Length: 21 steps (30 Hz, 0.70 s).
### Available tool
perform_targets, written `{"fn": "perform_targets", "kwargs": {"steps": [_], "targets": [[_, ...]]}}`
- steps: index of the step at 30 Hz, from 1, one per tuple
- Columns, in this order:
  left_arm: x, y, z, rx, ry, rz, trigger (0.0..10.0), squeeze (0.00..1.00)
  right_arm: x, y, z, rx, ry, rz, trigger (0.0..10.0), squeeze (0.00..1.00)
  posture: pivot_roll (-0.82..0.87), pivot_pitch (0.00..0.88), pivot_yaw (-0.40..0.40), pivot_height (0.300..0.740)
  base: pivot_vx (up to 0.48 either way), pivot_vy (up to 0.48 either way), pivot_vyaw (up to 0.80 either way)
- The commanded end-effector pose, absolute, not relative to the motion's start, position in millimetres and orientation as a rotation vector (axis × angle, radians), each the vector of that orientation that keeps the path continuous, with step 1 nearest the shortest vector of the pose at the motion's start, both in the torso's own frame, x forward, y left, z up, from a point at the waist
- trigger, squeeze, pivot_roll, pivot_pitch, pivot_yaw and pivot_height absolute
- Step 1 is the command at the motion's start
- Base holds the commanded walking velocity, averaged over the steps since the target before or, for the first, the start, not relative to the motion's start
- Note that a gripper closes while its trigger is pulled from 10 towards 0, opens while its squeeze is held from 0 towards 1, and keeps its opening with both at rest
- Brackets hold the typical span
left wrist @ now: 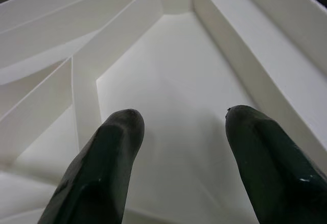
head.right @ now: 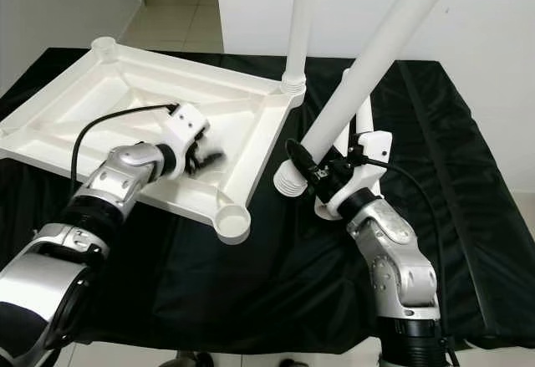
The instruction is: Building children table
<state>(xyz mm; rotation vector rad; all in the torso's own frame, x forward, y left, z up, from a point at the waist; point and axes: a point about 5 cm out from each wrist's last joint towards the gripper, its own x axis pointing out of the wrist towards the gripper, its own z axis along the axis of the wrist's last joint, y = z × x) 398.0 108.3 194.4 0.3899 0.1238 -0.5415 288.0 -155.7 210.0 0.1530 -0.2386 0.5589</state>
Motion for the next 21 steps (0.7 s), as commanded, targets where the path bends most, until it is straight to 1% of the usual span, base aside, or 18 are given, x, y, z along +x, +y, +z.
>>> {"fn": "perform_targets", "kwargs": {"steps": [1,2,3,8,10,11,12,13,16,18,21], "targets": [[398.1,106.1,198.0,0.378,0.091,-0.535,10.0,0.0,286.2,-149.6,212.4,0.16,-0.251,0.59,10.0,0.0,-0.06,0.15,0.035,0.74,0.0,0.0,0.0],[398.1,106.1,198.0,0.378,0.091,-0.535,10.0,0.0,286.2,-149.6,212.4,0.16,-0.251,0.59,10.0,0.0,-0.06,0.15,0.035,0.74,0.0,0.0,0.0],[396.3,108.7,209.0,0.325,0.044,-0.566,10.0,0.0,285.6,-147.1,211.8,0.159,-0.245,0.609,10.0,0.0,-0.06,0.15,0.031,0.74,0.0,0.0,0.0],[394.0,117.1,222.3,0.244,0.007,-0.596,10.0,0.0,285.3,-145.8,210.4,0.153,-0.235,0.623,10.0,0.0,-0.06,0.15,0.032,0.74,0.0,0.0,0.0],[385.0,129.4,233.5,0.229,-0.028,-0.668,10.0,0.0,285.4,-144.4,208.4,0.138,-0.225,0.64,10.0,0.0,-0.05,0.147,0.031,0.74,0.0,0.0,0.0],[377.3,136.7,235.5,0.234,-0.042,-0.719,10.0,0.0,286.3,-143.4,207.3,0.131,-0.221,0.65,10.0,0.0,-0.04,0.145,0.027,0.74,0.0,0.0,0.0],[377.3,136.7,235.5,0.234,-0.042,-0.719,10.0,0.0,286.3,-143.4,207.3,0.131,-0.221,0.65,10.0,0.0,-0.04,0.145,0.027,0.74,0.0,0.0,0.0],[367.6,144.9,231.4,0.252,-0.025,-0.776,10.0,0.0,287.8,-142.0,206.5,0.122,-0.217,0.662,10.0,0.0,-0.04,0.144,0.026,0.74,0.0,0.0,0.0],[362.6,150.2,223.3,0.3,0.008,-0.804,10.0,0.0,288.8,-141.6,207.0,0.117,-0.219,0.67,10.0,0.0,-0.03,0.141,0.021,0.74,0.0,0.0,0.0],[356.9,157.0,212.3,0.365,0.052,-0.838,10.0,0.0,290.1,-142.1,208.1,0.112,-0.22,0.679,10.0,0.0,-0.03,0.137,0.017,0.74,0.0,0.0,0.0],[353.7,160.1,206.1,0.379,0.092,-0.859,10.0,0.0,290.9,-142.9,208.6,0.107,-0.22,0.682,10.0,0.0,-0.03,0.134,0.014,0.74,0.0,0.0,0.0]]}}
